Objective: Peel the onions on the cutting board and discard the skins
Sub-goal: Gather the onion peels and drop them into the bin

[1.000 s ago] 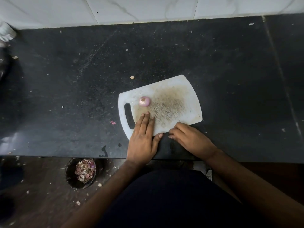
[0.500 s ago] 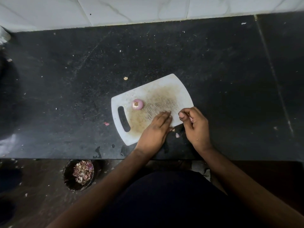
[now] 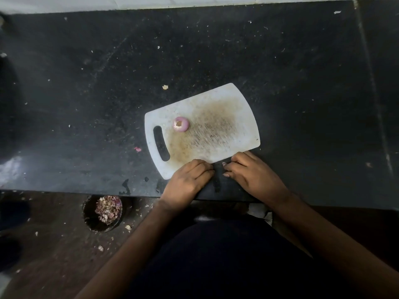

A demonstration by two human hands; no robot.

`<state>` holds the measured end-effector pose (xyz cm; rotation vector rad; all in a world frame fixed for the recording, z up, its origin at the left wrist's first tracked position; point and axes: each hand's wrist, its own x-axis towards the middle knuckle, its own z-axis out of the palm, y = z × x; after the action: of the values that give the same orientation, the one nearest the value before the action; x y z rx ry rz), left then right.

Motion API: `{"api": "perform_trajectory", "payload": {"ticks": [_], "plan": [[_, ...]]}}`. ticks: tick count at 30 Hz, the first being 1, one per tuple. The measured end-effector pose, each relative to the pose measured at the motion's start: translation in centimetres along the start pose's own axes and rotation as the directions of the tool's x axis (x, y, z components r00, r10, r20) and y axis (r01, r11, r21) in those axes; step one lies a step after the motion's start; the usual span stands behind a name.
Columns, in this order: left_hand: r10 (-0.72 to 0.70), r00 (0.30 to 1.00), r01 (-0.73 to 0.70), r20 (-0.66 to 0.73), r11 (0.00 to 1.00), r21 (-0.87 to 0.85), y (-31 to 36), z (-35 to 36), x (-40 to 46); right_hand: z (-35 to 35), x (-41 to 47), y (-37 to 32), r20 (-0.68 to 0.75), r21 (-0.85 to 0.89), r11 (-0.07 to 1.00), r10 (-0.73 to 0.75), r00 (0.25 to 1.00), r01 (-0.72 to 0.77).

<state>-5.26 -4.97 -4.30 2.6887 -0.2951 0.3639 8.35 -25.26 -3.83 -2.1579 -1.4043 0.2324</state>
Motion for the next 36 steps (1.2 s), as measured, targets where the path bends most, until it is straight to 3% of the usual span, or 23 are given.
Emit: {"api": "perform_trajectory", "payload": {"ticks": [2,7,13,19,26,36], "plan": [[-0.035,0.999,0.036,-0.042,0.999,0.04,0.4,-0.1,-0.2,0.1,-0.1,0.1,-0.002,-0.006,1.0,-0.004,1.0,0.004],[-0.348,0.92,0.36,-0.18,0.932,0.038,0.8,0.0,0.3,-0.1,0.0,0.2,0.035,-0.012,0.999,-0.047,0.998,0.048],[-0.294,0.946,0.3,-0.135,0.953,0.028,2.0,0.2,-0.5,-0.1,0.7,-0.1,0.133,-0.05,0.983,-0.169,0.977,0.177],[-0.22,0.971,0.229,-0.093,0.967,0.108,2.9,0.5,-0.4,0.5,1.1,-0.3,0.074,-0.177,0.959,-0.21,0.975,0.22],[-0.378,0.924,0.381,-0.052,0.92,0.092,4.5,0.7,-0.6,0.2,0.6,-0.2,0.064,-0.042,0.988,-0.145,0.987,0.148],[-0.554,0.831,0.556,-0.043,0.828,0.072,6.1,0.8,0.2,1.1,0.2,-0.4,-0.037,-0.182,0.979,-0.106,0.994,0.097]]}}
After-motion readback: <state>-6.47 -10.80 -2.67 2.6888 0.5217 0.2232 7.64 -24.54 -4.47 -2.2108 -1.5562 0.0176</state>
